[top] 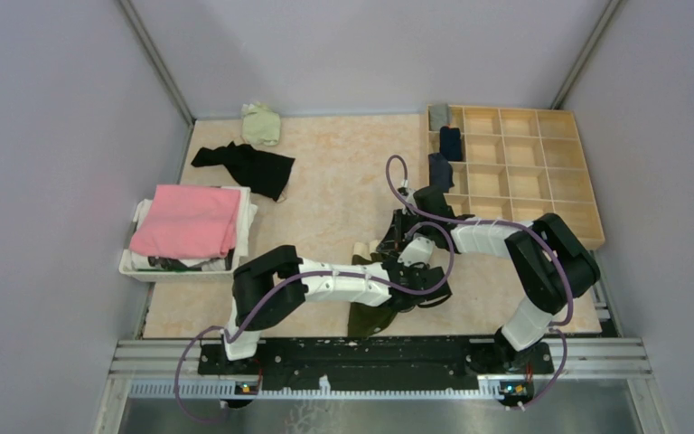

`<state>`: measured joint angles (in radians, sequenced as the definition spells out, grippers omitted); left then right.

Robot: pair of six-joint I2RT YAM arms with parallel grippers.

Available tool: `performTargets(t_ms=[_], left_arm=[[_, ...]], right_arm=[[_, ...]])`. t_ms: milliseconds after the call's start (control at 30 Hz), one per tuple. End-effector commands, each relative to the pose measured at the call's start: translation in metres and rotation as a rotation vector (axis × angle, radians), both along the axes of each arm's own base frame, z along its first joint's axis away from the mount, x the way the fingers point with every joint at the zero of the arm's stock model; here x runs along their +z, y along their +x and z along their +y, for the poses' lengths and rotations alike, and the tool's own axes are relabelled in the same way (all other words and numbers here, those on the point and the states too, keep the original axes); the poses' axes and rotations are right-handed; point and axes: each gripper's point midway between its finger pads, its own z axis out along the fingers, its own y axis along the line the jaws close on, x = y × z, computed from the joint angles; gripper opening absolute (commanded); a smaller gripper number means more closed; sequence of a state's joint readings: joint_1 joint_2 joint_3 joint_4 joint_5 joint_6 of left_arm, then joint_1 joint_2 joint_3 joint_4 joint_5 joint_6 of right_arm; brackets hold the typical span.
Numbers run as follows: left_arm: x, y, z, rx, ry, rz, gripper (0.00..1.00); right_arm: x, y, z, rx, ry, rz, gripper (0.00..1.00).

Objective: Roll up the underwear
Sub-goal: Fold the underwear at the center of the board.

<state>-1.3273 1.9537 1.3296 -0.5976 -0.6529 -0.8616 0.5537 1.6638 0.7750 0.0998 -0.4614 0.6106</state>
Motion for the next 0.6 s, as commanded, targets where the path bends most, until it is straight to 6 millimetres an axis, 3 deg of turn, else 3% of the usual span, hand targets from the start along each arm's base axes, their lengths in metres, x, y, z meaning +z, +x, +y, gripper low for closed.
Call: performTargets(t_ms=[0,567], left_arm=[[0.0100,0.0025,-0.0114,-0.009,-0.021,-0.027,0.56],[0.0045,0.0051,-0.0035,0.011,0.003,-0.046,0.26]], right_arm=[[0.0107,0.0079,0.0083,0.015,0.017,-0.039,0.00],[0.0122,0.0073,0.0087,0.019,0.018,-0.040,0.00]])
